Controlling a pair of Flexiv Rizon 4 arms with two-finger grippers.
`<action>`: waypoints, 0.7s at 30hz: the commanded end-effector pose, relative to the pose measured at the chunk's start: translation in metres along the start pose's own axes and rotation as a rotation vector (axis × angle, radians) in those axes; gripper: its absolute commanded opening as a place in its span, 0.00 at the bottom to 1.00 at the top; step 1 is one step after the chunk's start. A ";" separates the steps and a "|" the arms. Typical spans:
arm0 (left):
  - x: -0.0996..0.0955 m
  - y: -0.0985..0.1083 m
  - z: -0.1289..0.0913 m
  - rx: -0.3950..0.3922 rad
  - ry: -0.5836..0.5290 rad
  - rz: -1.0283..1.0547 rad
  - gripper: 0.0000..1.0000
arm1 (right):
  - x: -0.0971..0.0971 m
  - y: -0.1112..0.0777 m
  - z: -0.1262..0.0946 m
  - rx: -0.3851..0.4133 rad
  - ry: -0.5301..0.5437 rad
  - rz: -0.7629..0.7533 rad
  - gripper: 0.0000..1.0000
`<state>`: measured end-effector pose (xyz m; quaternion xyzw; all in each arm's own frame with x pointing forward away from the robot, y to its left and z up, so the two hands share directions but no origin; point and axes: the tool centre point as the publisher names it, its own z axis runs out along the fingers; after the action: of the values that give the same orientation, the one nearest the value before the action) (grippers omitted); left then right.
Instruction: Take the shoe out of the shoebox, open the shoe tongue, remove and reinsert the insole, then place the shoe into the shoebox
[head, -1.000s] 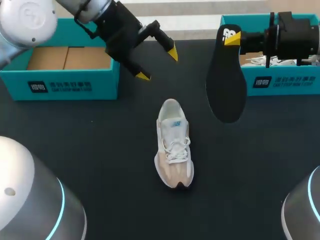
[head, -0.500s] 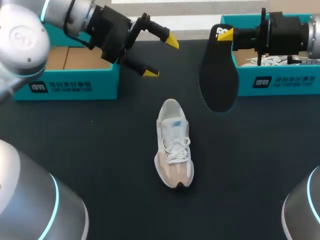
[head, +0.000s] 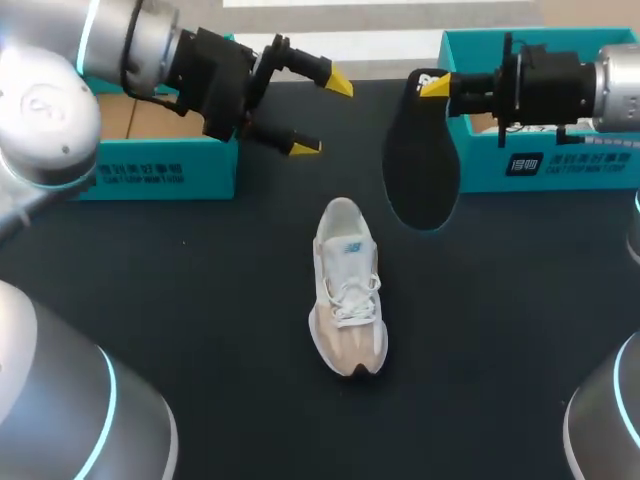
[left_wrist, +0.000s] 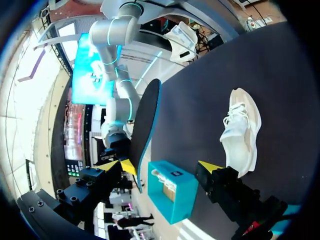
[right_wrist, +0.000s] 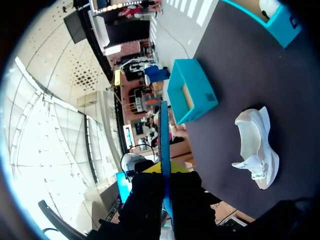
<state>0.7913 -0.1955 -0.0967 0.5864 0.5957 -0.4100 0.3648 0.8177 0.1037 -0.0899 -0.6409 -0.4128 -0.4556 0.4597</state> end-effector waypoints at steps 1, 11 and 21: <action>0.017 -0.010 0.013 -0.078 -0.250 0.051 1.00 | 0.002 0.002 0.011 -0.009 0.025 -0.002 0.00; 0.023 -0.010 0.020 -0.099 -0.420 0.082 1.00 | -0.004 0.010 0.026 0.025 0.060 0.024 0.00; 0.018 -0.017 0.023 -0.072 -0.434 0.100 1.00 | -0.014 0.020 0.043 0.066 0.040 0.066 0.00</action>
<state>0.7736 -0.2068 -0.1191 0.5031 0.4904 -0.4851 0.5207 0.8307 0.1296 -0.1103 -0.6285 -0.3922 -0.4479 0.5006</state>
